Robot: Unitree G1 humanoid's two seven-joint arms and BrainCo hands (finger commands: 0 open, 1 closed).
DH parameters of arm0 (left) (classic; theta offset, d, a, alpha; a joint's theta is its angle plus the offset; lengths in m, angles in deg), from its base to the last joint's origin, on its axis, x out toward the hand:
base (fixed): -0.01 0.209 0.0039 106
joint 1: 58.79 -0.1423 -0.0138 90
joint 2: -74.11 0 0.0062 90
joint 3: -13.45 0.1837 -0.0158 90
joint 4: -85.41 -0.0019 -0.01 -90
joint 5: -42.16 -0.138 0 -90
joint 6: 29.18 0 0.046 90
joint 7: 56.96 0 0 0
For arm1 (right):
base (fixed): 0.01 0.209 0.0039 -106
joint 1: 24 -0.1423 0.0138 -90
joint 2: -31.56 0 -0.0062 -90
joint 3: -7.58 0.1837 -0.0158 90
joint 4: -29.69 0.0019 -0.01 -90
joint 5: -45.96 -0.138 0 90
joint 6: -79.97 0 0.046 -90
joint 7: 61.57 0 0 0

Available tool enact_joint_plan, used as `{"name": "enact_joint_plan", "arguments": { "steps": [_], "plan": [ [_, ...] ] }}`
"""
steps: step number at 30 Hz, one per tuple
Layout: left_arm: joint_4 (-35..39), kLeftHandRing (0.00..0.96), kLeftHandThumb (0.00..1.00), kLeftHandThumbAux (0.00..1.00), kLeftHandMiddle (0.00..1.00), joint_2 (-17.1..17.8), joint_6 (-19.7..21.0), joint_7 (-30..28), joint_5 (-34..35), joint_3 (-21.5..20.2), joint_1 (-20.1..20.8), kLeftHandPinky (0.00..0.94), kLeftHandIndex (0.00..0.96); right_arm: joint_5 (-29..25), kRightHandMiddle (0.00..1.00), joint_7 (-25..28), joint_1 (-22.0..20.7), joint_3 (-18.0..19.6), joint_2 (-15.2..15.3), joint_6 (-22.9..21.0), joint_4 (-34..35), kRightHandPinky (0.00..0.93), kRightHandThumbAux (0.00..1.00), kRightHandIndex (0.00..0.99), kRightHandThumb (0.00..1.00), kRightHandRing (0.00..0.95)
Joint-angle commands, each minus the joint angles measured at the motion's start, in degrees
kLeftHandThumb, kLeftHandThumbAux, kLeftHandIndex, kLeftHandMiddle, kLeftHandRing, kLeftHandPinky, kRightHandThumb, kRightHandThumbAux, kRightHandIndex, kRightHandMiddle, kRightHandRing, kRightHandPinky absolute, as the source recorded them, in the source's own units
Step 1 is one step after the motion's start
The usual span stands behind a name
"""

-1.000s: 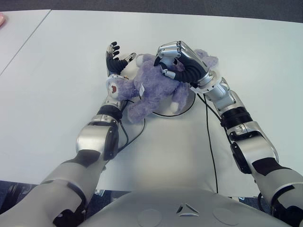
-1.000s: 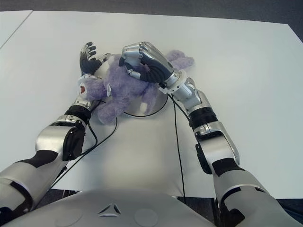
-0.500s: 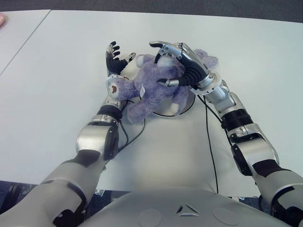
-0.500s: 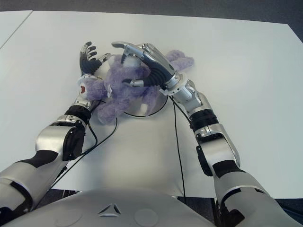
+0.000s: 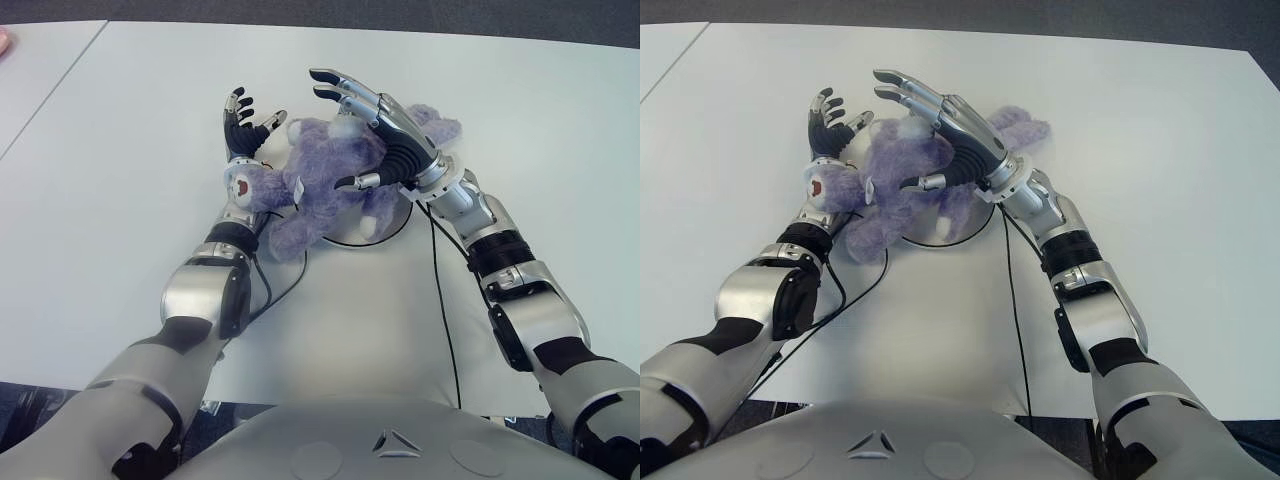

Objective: Put the doll into the plate.

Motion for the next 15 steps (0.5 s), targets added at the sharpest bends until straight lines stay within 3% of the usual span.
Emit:
{"name": "enact_joint_plan", "arguments": {
  "steps": [1, 10, 15],
  "plan": [
    [-10.5, 0.219, 0.000, 0.744, 0.220, -5.5, 9.0, -1.9, 1.1, -0.7, -17.1, 0.263, 0.141, 5.8, 0.000, 0.7, 0.8, -1.8, 1.8, -4.3, -2.0, 0.000, 0.366, 0.000, 0.180, 0.000],
    [-10.5, 0.240, 0.000, 0.739, 0.236, -5.4, 9.5, -2.1, 0.9, -0.4, -17.1, 0.280, 0.142, 7.3, 0.000, -1.0, 0.3, -1.6, 1.6, -5.3, -1.5, 0.000, 0.340, 0.000, 0.168, 0.000],
    [-10.4, 0.242, 0.000, 0.751, 0.244, -5.5, 9.3, -2.1, 1.7, -1.3, -17.0, 0.276, 0.153, 5.0, 0.000, 0.4, -1.6, -0.4, 1.9, -5.9, -0.1, 0.000, 0.340, 0.000, 0.154, 0.000]
  ]
}}
